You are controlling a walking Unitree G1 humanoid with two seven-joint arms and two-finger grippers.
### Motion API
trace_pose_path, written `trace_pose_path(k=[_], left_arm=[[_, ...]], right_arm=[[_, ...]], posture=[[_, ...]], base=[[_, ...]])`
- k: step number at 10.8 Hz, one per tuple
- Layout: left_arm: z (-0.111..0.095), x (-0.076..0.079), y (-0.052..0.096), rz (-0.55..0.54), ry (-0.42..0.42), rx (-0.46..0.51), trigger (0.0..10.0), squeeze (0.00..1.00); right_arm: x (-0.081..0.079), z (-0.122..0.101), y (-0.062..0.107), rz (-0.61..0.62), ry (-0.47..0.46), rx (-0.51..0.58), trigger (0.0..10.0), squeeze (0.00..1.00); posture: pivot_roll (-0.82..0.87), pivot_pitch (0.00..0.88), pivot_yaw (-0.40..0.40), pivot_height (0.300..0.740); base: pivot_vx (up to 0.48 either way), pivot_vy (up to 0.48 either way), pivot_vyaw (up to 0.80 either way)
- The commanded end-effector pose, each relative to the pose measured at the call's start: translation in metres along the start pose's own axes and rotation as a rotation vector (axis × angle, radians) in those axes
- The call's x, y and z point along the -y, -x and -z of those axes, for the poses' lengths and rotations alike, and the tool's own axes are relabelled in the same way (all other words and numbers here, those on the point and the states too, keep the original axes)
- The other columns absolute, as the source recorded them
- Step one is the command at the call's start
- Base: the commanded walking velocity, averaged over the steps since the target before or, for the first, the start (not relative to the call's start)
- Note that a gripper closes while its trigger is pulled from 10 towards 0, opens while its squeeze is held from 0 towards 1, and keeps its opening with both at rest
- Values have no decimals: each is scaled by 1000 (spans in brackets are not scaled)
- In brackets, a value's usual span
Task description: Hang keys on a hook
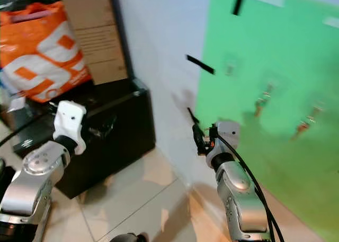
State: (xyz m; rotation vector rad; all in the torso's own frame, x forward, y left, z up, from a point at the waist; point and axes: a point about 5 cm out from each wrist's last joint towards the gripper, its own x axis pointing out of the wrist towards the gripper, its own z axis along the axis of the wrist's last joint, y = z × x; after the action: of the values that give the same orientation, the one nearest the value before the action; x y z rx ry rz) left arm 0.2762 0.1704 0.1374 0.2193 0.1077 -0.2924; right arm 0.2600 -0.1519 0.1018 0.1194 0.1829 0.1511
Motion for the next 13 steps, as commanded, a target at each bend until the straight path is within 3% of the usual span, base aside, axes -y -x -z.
trace_pose_path(k=[1, 6, 13], left_arm=[[1, 0, 1, -7, -8, -8, 10000, 0], [4, -1, 4, -33, 8, -12, 10000, 0], [4, -2, 2, -58, 25, -6, 10000, 0]], right_arm=[[-2, -3, -4, -1, -6, 4, 10000, 1000], [-4, -3, -9, -6, -4, 12, 10000, 1000], [-2, -1, -9, 20, -19, 16, 10000, 1000]], posture=[[-31, 0, 64, 740], [-11, 0, 43, 740], [-6, 0, 33, 740]], base=[[259, 0, 775], [254, 0, 785], [311, 0, 0]])
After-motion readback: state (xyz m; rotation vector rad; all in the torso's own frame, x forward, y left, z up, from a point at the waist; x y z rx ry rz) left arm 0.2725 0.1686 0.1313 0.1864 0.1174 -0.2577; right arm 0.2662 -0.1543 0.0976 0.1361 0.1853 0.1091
